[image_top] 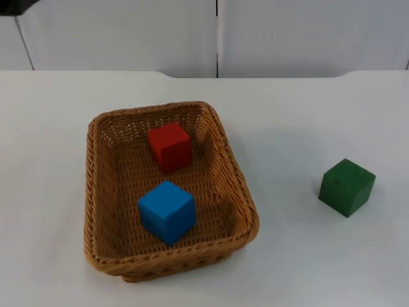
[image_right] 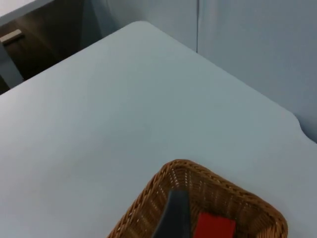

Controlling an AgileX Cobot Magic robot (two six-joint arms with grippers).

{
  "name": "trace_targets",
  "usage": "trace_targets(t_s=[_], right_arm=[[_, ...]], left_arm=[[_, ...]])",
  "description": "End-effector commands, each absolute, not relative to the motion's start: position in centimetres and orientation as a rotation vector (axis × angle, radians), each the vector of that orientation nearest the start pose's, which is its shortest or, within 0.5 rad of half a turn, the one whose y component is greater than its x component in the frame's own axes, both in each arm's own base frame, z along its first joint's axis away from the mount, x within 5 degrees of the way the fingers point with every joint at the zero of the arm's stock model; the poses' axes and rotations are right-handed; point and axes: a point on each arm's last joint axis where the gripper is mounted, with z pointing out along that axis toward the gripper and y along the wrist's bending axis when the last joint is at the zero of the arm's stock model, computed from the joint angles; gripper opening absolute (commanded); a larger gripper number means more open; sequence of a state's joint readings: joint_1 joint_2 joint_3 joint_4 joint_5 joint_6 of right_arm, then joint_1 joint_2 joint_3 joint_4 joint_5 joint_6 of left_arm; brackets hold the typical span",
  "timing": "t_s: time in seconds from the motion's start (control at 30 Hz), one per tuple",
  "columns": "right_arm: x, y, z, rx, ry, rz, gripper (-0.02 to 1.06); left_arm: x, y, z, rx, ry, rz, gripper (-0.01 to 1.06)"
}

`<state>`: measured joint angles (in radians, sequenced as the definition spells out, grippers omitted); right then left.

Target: Pick up one cube with each hand and place exactly two cubes into the same basket, leaving the remaining cube outside.

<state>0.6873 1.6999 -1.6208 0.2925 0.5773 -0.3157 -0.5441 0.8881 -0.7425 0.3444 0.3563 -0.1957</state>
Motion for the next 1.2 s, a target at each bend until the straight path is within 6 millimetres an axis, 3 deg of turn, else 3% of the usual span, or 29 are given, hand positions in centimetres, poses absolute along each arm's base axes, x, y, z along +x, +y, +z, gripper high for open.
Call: trace_targets(t_s=[0.0,0.63,1.17], right_arm=[[29.6,25.9,37.8,-0.885,1.950,0.516,0.69],[23.2,20.2,33.3,-0.849,1.999,0.481,0.69],[17.9,15.9,33.0,-0.822,1.957,0.491,0.69]], left_arm=[[15.9,-8.4,34.1,0.551,1.895,-0.174,0.95],[8.3,-3.2,36.0,0.439,1.907,-0.171,0.95],[5.8,-2.6,36.0,0.504,1.884,-0.263,0.95]])
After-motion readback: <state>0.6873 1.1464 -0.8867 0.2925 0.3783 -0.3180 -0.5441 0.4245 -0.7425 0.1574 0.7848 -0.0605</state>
